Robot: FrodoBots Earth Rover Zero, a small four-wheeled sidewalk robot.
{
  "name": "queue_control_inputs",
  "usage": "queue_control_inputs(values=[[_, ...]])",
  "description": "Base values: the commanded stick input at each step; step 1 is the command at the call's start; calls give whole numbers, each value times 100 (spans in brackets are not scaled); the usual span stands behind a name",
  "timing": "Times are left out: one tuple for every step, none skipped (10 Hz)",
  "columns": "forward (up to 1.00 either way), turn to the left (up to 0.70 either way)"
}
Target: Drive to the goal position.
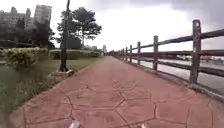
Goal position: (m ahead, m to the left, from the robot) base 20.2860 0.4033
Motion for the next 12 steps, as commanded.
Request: queue_control_inputs(values=[[70, 0], [70, 0], [70, 0], [70, 0], [70, 0], [70, 0], [70, 0], [70, 0], [70, 0], [70, 0], [70, 0], [70, 0]])
